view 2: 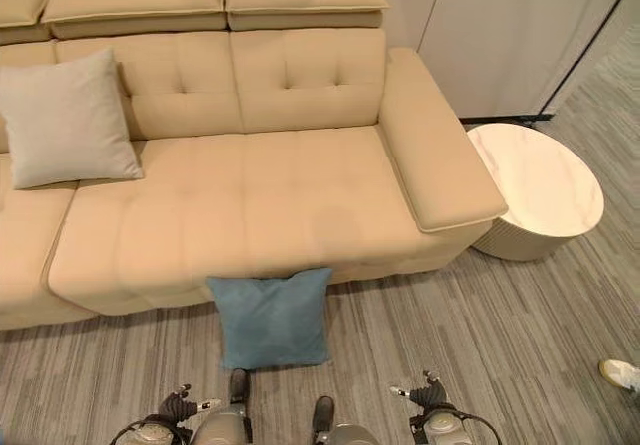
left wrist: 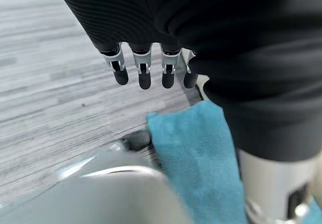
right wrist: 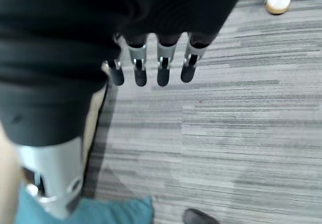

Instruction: Pick up all the scattered cushions and arrange them neatly on the sofa.

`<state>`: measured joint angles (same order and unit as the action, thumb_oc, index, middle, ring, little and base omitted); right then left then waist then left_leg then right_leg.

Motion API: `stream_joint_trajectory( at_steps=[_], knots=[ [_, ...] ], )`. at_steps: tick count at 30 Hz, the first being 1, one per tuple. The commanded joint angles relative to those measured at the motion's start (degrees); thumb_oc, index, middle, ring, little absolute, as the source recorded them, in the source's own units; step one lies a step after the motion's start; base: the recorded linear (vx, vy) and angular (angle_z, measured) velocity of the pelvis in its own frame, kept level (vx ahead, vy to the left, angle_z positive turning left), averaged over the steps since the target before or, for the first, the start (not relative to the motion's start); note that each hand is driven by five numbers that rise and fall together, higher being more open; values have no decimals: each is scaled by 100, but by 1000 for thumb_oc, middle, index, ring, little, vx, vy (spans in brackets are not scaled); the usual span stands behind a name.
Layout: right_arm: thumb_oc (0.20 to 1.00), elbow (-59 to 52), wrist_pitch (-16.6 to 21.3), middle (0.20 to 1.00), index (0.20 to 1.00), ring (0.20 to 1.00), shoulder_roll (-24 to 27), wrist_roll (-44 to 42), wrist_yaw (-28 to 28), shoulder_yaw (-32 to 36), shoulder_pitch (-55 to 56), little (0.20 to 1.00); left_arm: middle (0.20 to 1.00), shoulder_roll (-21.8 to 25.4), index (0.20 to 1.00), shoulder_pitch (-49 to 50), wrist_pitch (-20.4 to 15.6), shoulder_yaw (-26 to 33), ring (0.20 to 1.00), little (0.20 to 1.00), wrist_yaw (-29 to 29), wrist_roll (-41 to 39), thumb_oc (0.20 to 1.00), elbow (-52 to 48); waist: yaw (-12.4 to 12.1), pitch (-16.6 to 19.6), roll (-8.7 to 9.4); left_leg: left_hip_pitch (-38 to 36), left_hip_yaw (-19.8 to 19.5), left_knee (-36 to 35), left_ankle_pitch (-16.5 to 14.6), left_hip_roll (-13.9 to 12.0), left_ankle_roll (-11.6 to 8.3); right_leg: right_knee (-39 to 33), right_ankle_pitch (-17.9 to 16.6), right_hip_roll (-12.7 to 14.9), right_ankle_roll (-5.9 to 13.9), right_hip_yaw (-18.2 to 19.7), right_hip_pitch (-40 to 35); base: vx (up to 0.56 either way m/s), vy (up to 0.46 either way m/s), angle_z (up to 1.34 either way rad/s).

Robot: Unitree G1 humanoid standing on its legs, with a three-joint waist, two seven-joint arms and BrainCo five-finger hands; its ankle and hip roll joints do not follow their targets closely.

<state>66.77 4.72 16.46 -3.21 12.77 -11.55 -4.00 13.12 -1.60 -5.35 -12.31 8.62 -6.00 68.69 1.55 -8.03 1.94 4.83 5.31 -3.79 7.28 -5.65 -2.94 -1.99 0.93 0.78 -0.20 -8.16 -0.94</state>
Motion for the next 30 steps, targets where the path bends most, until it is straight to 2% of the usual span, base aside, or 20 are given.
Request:
stream_joint_trajectory(
  at_steps=[1, 7, 10, 11, 13, 16, 20, 25, 30],
  knots=[
    [1000, -97, 77, 1000, 1000, 1000, 27, -59, 60, -29, -30, 1000, 1000, 110, 1000, -91, -76, -34, 1000, 1000, -46, 115, 1000, 1, -50, 100, 225, 194, 108, 618, -679, 254, -74, 294, 109, 442, 616, 55, 193, 86, 165, -1],
    [1000, -218, 43, 1000, 1000, 1000, -79, -24, 58, -76, -155, 1000, 1000, 253, 1000, -175, -103, 70, 1000, 1000, 28, 30, 1000, -70, -132, 59, 295, 156, 281, 585, -873, 456, 146, 573, -40, 699, 872, 204, 463, 28, 197, -16],
    [1000, -254, 50, 1000, 1000, 1000, -150, -22, 57, -124, -293, 1000, 1000, 359, 1000, -190, -110, 151, 1000, 1000, 50, -14, 1000, -64, -183, -50, 254, 119, 392, 486, -878, 506, 261, 1164, -77, 798, 958, 185, 809, -8, 169, -50],
    [1000, -317, 91, 1000, 1000, 1000, -181, -32, 68, -156, -319, 1000, 1000, 413, 1000, -191, -138, 187, 1000, 1000, 57, -41, 1000, -43, -193, -102, 247, 66, 426, 448, -879, 526, 273, 1283, -92, 782, 955, 118, 912, 31, 129, -48],
    [1000, -339, 115, 1000, 1000, 1000, -182, -78, 54, -175, -314, 1000, 1000, 465, 1000, -181, -179, 218, 1000, 1000, 56, -91, 1000, -53, -146, -145, 270, 16, 348, 418, -899, 631, 284, 931, -162, 591, 867, 181, 1001, 54, -3, -25],
    [1000, -332, 119, 1000, 1000, 1000, -176, -128, 81, -173, -334, 1000, 1000, 444, 1000, -219, -205, 217, 1000, 1000, 94, -141, 1000, -77, -95, -156, 293, 155, 235, 445, -865, 689, 266, 701, -231, 478, 849, 442, 1049, -2, -73, 36],
    [1000, -352, 137, 1000, 1000, 1000, -140, -155, 126, -178, -312, 1000, 1000, 364, 1000, -202, -222, 234, 1000, 1000, 105, -215, 1000, -54, -133, -118, 271, 218, 233, 308, -792, 655, 208, 490, -282, 497, 821, 279, 999, 16, -107, 40],
    [1000, -426, 146, 1000, 1000, 1000, -78, -202, 194, -185, -351, 1000, 1000, 313, 1000, -281, -246, 214, 1000, 1000, 124, -412, 1000, -162, -125, -235, 241, 383, 136, 316, -720, 607, 158, 490, -261, 474, 754, 127, 1124, -4, -79, 20],
    [1000, -811, 238, 1000, 1000, 1000, 19, -436, 392, -246, -709, 1000, 1000, 378, 1000, -771, -409, 120, 1000, 1000, 393, -926, 1000, -619, -143, -622, 257, 947, 41, 526, -618, 535, 90, 657, -276, 514, 695, 6, 1645, -94, -72, 10]
  ],
)
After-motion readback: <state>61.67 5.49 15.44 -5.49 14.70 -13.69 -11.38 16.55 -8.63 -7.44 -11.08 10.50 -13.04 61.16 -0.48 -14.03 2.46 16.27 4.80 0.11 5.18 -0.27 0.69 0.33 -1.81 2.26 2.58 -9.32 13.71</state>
